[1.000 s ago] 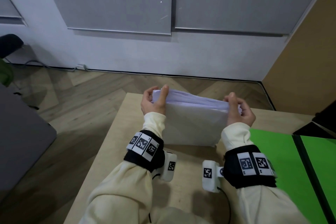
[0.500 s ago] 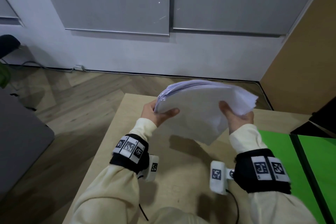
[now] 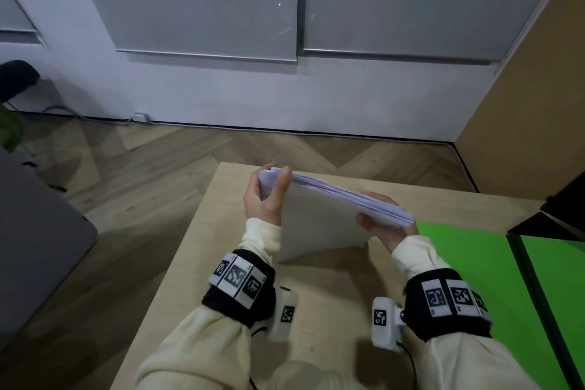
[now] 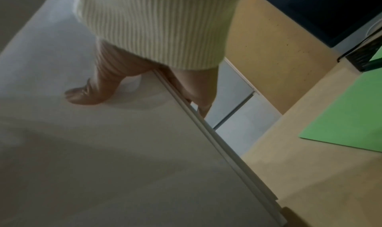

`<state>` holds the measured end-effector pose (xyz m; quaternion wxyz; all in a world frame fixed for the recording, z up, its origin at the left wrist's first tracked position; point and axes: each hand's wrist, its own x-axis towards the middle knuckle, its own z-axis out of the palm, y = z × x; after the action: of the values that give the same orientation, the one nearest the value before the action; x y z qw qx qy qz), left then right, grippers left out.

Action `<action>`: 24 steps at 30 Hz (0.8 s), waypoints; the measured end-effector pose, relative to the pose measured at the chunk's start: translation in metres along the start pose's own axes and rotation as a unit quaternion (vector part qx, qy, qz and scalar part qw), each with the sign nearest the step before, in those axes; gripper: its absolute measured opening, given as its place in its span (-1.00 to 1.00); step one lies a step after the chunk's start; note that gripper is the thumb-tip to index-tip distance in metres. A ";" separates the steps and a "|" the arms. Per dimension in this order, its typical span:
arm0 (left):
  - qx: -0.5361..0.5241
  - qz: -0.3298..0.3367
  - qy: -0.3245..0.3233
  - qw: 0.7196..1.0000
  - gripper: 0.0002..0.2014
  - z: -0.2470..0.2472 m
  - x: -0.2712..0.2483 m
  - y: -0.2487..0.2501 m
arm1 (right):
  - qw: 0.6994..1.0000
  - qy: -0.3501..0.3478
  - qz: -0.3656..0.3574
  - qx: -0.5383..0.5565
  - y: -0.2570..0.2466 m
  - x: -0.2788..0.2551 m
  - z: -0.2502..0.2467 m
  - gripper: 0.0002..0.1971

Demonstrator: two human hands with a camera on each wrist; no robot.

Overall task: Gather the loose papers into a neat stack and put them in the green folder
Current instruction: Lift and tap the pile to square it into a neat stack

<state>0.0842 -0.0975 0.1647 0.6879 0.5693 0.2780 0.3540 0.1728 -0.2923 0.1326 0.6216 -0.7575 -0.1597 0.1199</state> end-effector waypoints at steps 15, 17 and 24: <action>0.442 0.253 -0.135 0.850 -0.29 0.019 0.028 0.063 | 0.985 0.143 0.027 -0.092 -0.030 0.021 0.018 -0.55; 0.576 0.299 -0.218 0.729 -0.34 0.021 0.023 0.081 | 0.985 0.110 -0.012 -0.134 -0.052 0.021 0.018 -0.64; 0.402 0.178 -0.249 0.863 -0.52 -0.001 0.045 0.088 | 0.990 -0.003 -0.030 -0.134 -0.075 0.018 -0.008 -0.86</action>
<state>0.0952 -0.0517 0.2517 0.3715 0.9054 0.1093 0.1740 0.1859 -0.2791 0.2079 0.5170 -0.8287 -0.1985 0.0810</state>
